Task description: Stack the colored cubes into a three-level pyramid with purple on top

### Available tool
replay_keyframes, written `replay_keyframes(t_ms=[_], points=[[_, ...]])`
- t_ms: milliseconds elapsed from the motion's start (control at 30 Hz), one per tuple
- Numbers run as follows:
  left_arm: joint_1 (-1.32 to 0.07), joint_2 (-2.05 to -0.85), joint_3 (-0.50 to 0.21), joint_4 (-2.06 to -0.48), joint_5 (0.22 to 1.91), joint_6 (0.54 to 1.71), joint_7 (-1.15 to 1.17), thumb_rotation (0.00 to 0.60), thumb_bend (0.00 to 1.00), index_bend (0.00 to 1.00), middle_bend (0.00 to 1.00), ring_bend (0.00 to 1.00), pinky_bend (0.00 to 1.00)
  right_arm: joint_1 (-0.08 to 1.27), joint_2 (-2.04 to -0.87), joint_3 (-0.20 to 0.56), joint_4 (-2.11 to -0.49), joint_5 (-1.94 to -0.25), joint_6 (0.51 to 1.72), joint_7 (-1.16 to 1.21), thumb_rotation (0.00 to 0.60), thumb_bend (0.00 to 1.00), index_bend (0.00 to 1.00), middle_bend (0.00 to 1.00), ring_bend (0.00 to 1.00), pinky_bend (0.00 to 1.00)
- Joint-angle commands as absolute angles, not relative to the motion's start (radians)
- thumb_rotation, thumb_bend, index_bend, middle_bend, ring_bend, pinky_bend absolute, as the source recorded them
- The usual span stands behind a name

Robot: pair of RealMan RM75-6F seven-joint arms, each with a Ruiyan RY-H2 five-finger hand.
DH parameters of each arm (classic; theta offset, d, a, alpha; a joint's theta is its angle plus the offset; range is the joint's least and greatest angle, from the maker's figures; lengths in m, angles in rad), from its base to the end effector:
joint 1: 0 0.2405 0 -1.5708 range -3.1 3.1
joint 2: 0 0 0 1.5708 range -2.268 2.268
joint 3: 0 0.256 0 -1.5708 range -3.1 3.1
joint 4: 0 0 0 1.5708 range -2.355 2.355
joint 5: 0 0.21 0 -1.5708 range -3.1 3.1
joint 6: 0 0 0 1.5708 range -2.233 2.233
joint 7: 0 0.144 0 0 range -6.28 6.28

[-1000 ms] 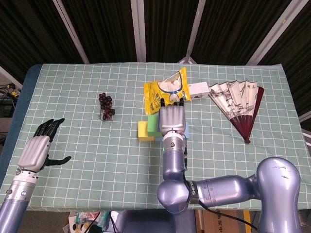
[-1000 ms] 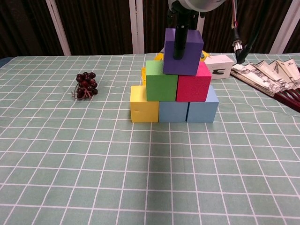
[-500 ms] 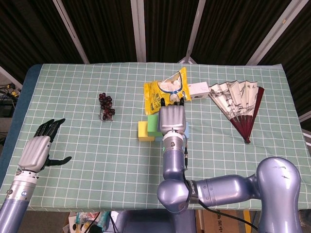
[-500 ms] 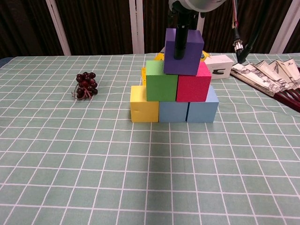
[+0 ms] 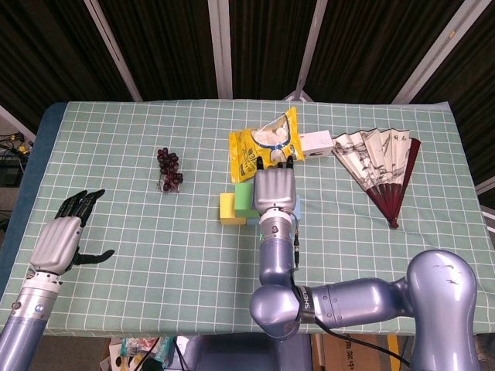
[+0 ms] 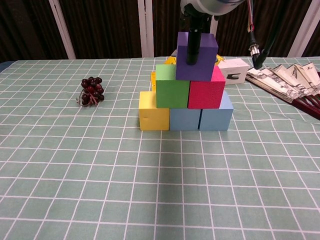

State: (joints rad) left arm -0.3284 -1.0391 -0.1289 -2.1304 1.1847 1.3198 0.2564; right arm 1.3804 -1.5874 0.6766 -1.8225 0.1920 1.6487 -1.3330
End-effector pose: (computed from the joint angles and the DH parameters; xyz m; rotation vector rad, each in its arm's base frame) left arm -0.1920 0.2329 0.1392 -1.4338 -1.1557 -1.0146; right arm 0.0547 -0.3565 0.0402 1.5837 -0.9832 0.4472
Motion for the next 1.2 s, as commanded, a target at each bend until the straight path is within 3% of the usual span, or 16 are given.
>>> replay_keyframes(t_ms=[33, 667, 1200], points=[[-0.329, -1.039, -0.129, -2.131, 1.185, 1.32, 0.257, 0.6, 0.1, 0.0, 0.08, 0.01, 0.0, 1.381, -1.586, 0.677, -1.824, 0.192, 1.649, -1.332, 0.6, 0.31, 0.02, 0.44, 0.2, 0.0], [-0.33, -1.036, -0.126, -2.135, 1.181, 1.316, 0.264, 0.6, 0.1, 0.0, 0.08, 0.01, 0.0, 1.378, -1.594, 0.659, -1.817, 0.176, 1.635, -1.313, 0.6, 0.31, 0.02, 0.43, 0.19, 0.0], [-0.332, -1.035, -0.126, -2.138, 1.178, 1.316, 0.268, 0.6, 0.1, 0.0, 0.08, 0.01, 0.0, 1.367, -1.583, 0.647, -1.84, 0.156, 1.6, -1.296, 0.6, 0.31, 0.0, 0.07, 0.01, 0.0]])
